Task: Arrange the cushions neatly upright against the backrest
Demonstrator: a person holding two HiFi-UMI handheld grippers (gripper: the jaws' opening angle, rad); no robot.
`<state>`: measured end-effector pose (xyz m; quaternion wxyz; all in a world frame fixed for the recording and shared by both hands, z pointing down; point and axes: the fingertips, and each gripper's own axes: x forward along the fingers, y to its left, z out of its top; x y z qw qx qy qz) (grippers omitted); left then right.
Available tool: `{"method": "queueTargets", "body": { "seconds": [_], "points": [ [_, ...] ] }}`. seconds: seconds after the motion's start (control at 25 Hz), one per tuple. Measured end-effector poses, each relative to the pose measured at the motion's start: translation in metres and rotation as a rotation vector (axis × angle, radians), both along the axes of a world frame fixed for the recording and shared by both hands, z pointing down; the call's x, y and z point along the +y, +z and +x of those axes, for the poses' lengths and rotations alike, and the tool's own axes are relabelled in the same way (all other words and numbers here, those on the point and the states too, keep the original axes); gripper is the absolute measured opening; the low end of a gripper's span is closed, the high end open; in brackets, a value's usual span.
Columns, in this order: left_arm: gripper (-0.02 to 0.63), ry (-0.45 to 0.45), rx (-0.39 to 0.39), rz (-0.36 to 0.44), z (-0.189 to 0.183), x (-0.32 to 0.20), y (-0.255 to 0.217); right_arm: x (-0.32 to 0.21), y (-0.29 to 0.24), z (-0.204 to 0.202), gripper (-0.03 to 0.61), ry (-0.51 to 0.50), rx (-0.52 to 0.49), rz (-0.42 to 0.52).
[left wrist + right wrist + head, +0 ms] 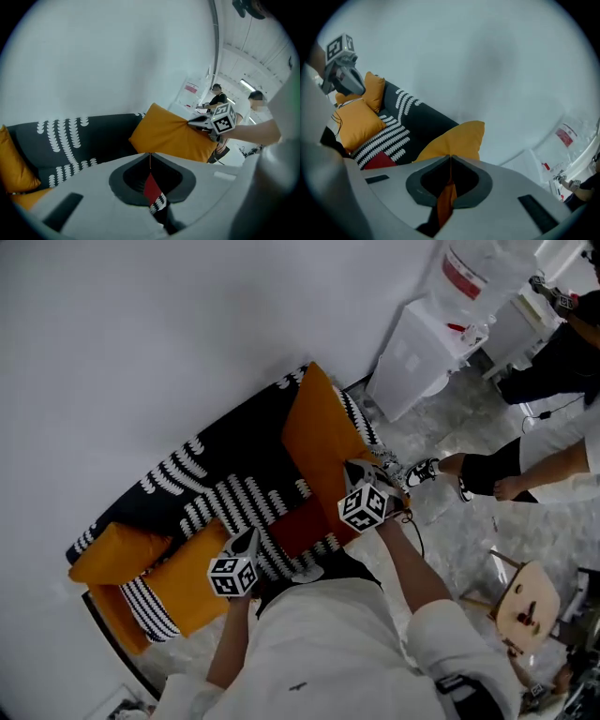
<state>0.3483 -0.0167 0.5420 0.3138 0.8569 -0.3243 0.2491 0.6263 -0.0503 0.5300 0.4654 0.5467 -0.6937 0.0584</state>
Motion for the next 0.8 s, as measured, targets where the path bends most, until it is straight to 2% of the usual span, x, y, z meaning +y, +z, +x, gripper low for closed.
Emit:
{"method": "queueTargets", "body": {
  "seconds": [0.2,0.4,0.6,0.8],
  "points": [
    [0.012,-0.051,-0.038,-0.01,0.024,0.02,-0.001,-0.003,0.035,0.027,0.012,-0.1,0.042,-0.016],
    [0.012,-0.117,-0.074,-0.016,0.021,0.036,-0.004,0.013,0.083,0.027,0.012,-0.119,0.006,-0.059],
    [0.014,-0.187,-0.103,-0.038,0.0,0.049,-0.001,0.03,0.114,0.037,0.014,-0.014,-0.056,-0.071],
    [0.014,-0.246,-0.11,-0.056,-0.027,0.064,0.009,0.05,0.138,0.048,0.015,0.062,-0.071,-0.122]
  ]
}}
